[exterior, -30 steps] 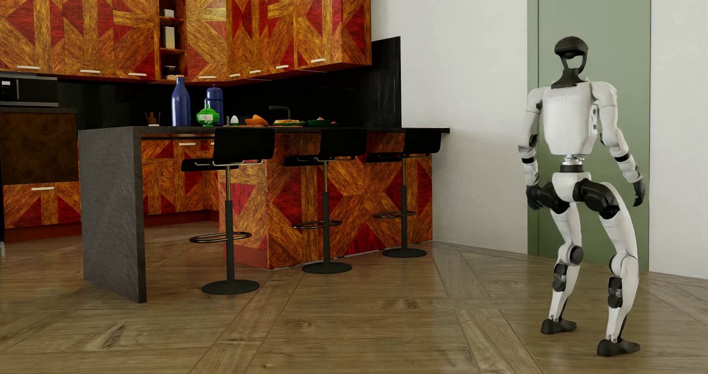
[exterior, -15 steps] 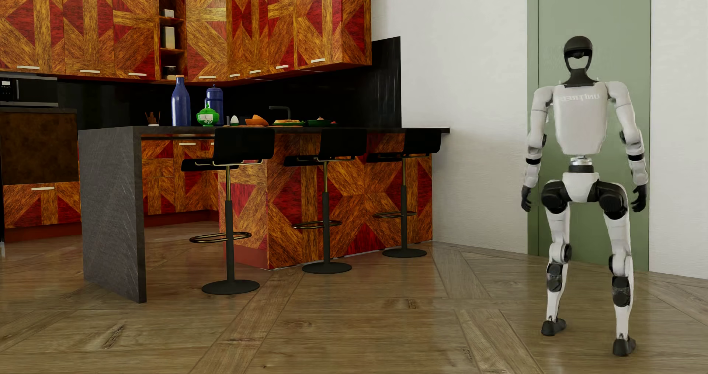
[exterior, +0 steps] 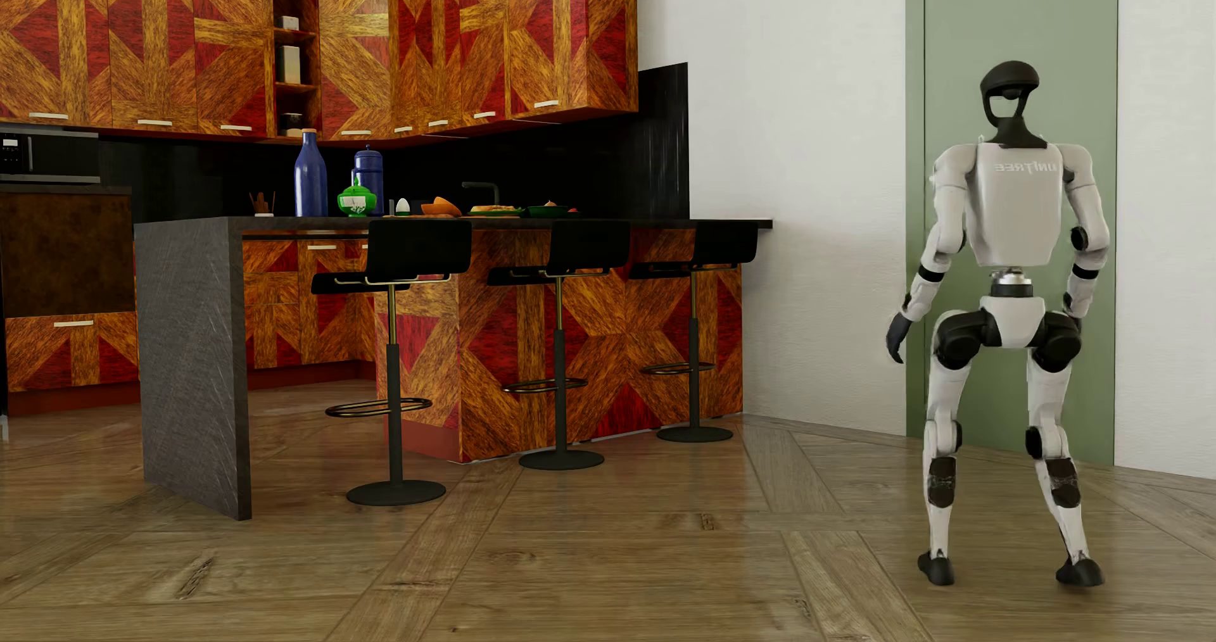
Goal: Face back
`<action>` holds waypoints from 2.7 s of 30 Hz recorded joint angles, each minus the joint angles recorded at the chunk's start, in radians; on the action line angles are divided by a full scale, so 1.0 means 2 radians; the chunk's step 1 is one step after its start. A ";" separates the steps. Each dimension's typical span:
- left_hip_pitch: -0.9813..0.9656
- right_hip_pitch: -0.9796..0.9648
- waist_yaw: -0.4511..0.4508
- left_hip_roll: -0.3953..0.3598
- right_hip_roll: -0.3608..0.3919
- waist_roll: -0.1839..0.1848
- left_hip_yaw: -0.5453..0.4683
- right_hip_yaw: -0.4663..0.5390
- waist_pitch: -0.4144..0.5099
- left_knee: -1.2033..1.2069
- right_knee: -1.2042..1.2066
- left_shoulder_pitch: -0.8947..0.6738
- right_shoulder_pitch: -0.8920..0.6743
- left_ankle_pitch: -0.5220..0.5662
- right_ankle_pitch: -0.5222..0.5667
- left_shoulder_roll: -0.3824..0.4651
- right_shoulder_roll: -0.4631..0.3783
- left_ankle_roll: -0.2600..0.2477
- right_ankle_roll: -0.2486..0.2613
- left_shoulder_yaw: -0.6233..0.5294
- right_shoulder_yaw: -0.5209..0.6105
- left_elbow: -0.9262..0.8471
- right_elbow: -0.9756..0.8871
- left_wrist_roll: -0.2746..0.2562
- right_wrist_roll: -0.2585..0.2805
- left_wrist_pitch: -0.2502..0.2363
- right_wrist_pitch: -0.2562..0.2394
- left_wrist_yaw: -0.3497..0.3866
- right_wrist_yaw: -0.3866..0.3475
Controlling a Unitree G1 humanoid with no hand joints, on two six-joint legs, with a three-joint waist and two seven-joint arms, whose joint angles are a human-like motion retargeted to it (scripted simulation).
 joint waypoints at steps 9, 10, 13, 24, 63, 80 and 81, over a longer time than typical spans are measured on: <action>-0.006 -0.003 0.004 -0.007 -0.015 -0.001 0.008 -0.007 -0.012 0.055 -0.006 -0.006 0.004 -0.057 -0.023 0.015 0.012 0.017 -0.002 -0.006 0.008 0.003 -0.010 0.000 -0.021 -0.005 -0.010 -0.013 0.044; -0.004 0.020 0.022 -0.016 -0.013 -0.014 0.003 -0.002 -0.012 0.035 -0.072 0.003 0.011 -0.047 -0.054 0.007 0.000 0.016 0.031 -0.002 -0.010 -0.006 0.014 -0.006 -0.002 -0.010 -0.014 -0.009 0.043; -0.004 0.053 0.023 0.000 -0.030 -0.013 0.010 -0.038 0.007 0.027 -0.094 0.016 -0.035 -0.030 -0.058 0.000 0.018 0.005 0.113 -0.012 -0.006 0.002 -0.009 -0.025 0.016 0.023 0.002 -0.009 0.008; -0.009 0.015 0.013 -0.009 -0.019 0.005 0.002 0.013 0.001 -0.007 -0.103 0.007 0.029 -0.007 -0.023 -0.005 -0.006 0.000 0.129 -0.011 -0.009 -0.016 0.029 -0.038 -0.003 -0.021 -0.016 0.016 0.030; 0.029 0.055 -0.100 0.044 -0.002 0.002 0.014 -0.015 0.016 -0.029 -0.159 -0.039 -0.035 -0.013 -0.007 0.006 0.015 -0.015 0.107 0.012 -0.017 -0.036 -0.006 -0.005 -0.013 -0.010 0.026 -0.091 -0.020; 0.036 0.053 -0.083 0.035 -0.006 0.009 0.006 -0.018 -0.007 -0.046 -0.152 -0.045 -0.035 0.004 -0.003 -0.014 0.008 -0.018 0.104 0.000 -0.017 -0.040 0.003 0.006 -0.017 0.002 0.016 -0.090 -0.002; 0.039 0.054 -0.086 0.036 -0.006 0.008 0.008 -0.015 -0.006 -0.047 -0.152 -0.040 -0.032 0.004 -0.003 -0.005 0.013 -0.018 0.104 0.006 -0.021 -0.037 -0.005 0.009 -0.020 -0.001 0.016 -0.096 -0.001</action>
